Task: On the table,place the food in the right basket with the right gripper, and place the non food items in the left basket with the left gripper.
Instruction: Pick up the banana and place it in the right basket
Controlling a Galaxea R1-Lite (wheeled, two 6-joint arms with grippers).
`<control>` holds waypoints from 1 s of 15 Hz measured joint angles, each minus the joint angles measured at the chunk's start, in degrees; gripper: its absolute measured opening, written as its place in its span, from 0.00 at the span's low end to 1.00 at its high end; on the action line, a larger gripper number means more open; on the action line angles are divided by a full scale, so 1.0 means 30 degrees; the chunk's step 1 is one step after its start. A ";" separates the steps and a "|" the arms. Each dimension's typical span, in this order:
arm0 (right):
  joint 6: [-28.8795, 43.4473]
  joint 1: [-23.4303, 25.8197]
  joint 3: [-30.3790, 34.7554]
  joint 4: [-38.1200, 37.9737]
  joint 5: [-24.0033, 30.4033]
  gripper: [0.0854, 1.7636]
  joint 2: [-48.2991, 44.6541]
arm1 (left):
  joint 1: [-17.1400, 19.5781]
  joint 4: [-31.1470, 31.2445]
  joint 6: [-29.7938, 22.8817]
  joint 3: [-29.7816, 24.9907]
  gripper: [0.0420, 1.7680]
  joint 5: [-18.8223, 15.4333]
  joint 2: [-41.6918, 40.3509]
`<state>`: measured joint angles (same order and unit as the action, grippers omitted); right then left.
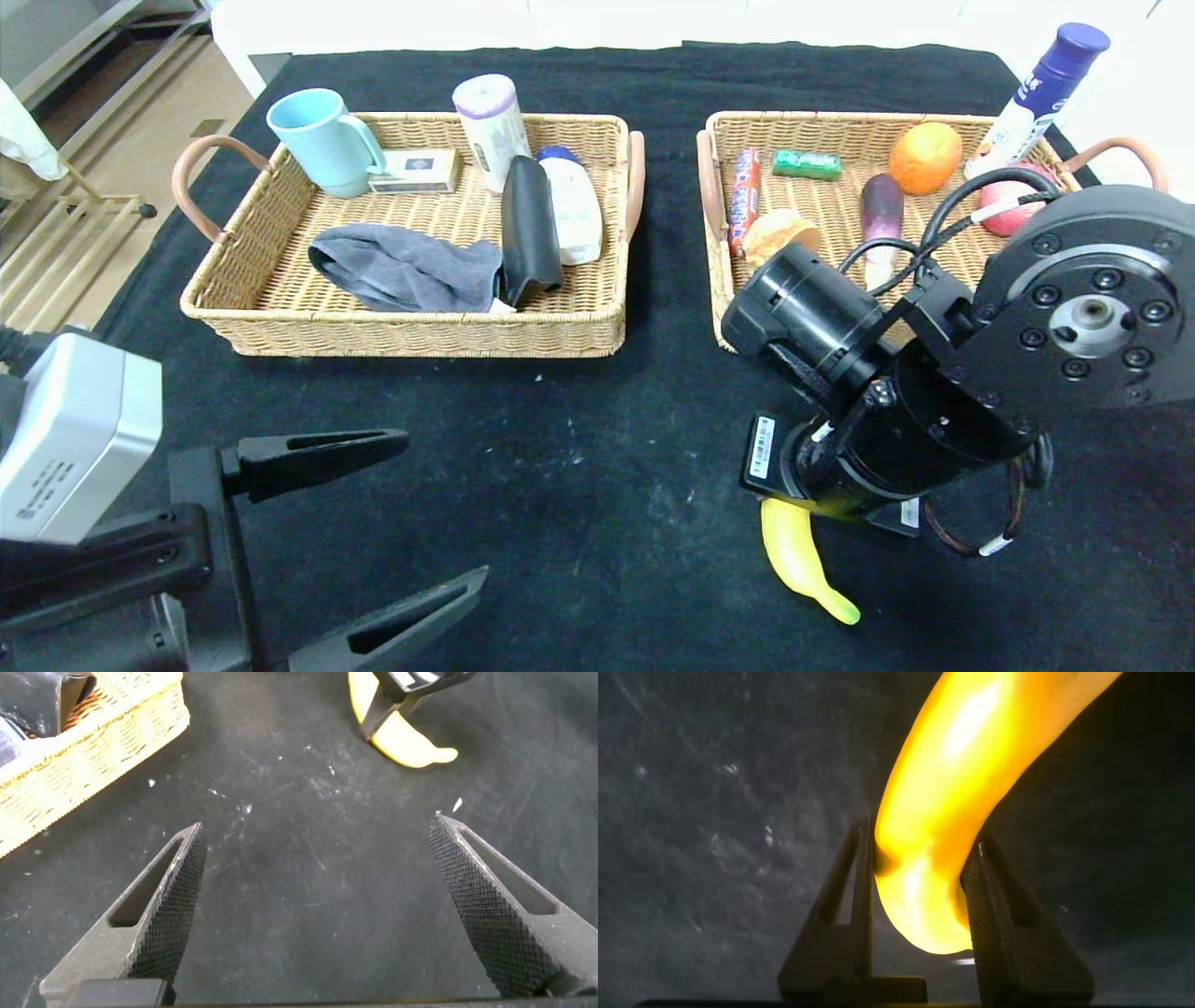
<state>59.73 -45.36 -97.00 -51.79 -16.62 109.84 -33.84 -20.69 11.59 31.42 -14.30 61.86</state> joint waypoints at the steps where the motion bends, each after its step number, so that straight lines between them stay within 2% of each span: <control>1: -0.0057 -0.0008 -0.0081 -0.0284 -0.0057 0.34 -0.0146 | 0.0000 0.0000 0.0004 0.0045 0.97 0.0016 0.0024; 5: -0.1317 0.0024 -0.0284 -0.0801 -0.0228 0.34 -0.1333 | 0.0000 -0.0004 0.0004 0.0073 0.97 0.0020 0.0053; 12: -0.4328 0.0248 -0.0459 -0.1178 -0.2332 0.34 -0.3401 | 0.0000 0.0008 0.0004 0.0012 0.97 0.0020 0.0134; 15: -0.5644 0.0918 -0.0614 -0.1040 -0.2922 0.34 -0.3820 | 0.0000 -0.0020 0.0037 0.0045 0.97 0.0065 0.0134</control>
<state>42.80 -42.61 -98.84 -54.91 -25.38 98.38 -33.84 -20.75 11.70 31.55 -14.10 62.26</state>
